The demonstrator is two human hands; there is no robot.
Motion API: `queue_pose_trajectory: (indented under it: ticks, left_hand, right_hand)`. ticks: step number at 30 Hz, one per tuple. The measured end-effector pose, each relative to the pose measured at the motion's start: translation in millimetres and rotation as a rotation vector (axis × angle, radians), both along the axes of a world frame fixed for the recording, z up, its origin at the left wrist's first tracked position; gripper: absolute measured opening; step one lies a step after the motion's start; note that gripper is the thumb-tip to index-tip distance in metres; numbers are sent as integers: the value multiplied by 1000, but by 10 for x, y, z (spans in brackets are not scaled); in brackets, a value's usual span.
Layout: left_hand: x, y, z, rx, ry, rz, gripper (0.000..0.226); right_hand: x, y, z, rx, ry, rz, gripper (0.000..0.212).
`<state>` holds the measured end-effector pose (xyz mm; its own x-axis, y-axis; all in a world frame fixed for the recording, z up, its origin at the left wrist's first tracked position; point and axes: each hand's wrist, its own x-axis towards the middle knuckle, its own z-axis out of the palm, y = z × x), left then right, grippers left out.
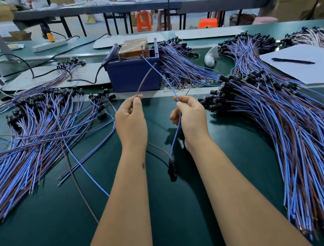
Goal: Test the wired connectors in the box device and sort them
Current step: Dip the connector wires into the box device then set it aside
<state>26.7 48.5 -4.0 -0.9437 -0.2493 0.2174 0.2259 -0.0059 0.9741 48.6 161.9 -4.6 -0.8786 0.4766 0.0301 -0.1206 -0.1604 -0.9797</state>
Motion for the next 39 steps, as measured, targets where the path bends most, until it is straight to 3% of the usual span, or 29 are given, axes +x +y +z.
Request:
queue_pose_trajectory:
  ticks: [4,17,25,39]
  left_hand:
    - [-45,-63,4,115,-31,96,25]
    - [-160,-98,-13,224,-15,152,22]
    - [-200,-111,-72,127,-53,119,21]
    - [-227,-124,-90,136,-70,138,21]
  right_hand:
    - [8,2,3,-2,-3,-1,19]
    - [-2,-13,-1,18,-24,-6,18]
    - [-1,-6,3,32,-31,-9,19]
    - [-15,-12,-22,29,-32,-48,19]
